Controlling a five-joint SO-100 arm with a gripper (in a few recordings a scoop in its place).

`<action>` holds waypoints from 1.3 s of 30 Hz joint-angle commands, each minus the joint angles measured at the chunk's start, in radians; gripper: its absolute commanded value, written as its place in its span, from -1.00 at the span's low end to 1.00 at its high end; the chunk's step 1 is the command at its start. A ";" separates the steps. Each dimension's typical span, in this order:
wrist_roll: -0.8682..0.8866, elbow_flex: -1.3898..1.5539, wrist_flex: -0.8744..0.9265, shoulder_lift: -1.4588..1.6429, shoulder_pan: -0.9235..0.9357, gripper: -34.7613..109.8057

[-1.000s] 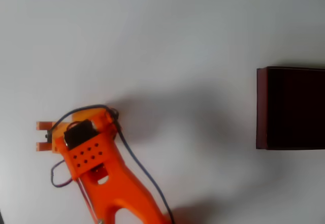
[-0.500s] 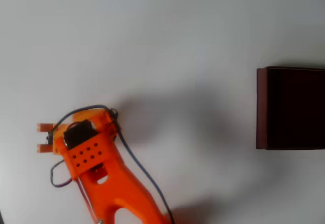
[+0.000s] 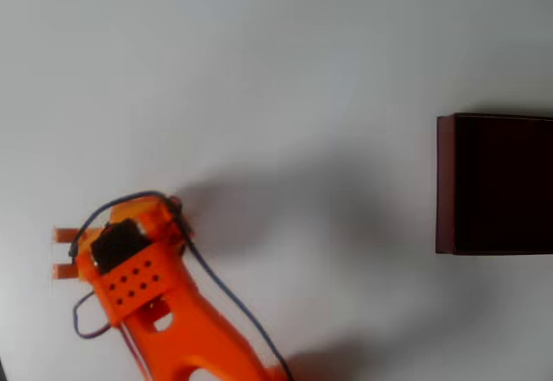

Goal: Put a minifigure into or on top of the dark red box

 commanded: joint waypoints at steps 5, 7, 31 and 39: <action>0.098 -0.026 0.046 0.069 -0.123 -0.17; 0.114 -0.032 0.046 0.069 -0.141 -0.17; 0.094 -0.328 0.098 -0.264 -0.195 -0.17; 0.095 -0.347 0.106 -0.298 -0.187 -0.30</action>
